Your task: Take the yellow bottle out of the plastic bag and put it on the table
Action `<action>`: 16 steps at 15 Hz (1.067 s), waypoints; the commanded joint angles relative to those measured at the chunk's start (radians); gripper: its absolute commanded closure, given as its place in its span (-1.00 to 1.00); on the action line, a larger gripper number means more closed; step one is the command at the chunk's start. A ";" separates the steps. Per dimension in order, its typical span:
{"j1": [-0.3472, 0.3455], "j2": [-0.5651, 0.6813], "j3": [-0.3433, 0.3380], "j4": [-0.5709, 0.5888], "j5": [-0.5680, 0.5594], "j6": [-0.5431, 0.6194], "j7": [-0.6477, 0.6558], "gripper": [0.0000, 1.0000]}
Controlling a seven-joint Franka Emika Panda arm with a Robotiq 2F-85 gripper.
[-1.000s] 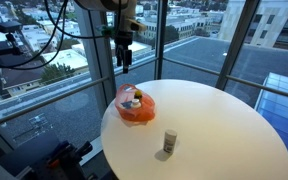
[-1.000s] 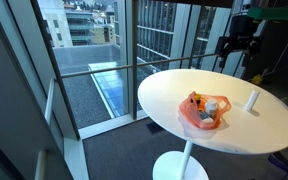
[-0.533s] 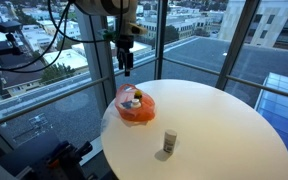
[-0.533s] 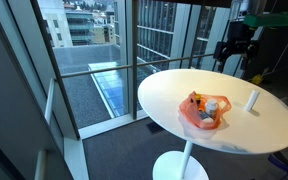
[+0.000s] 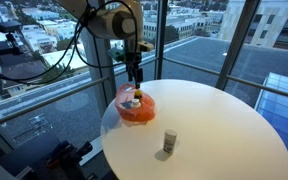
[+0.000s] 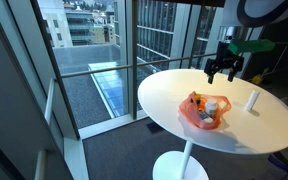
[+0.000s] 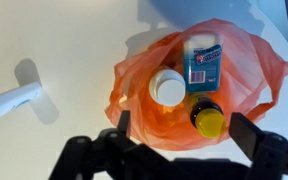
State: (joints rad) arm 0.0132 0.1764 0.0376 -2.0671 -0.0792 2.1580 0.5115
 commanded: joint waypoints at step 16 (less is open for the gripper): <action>0.059 0.205 -0.054 0.049 -0.003 0.236 -0.104 -1.00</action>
State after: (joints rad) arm 0.0533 0.3496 -0.0014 -2.0586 -0.0887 2.3908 0.4288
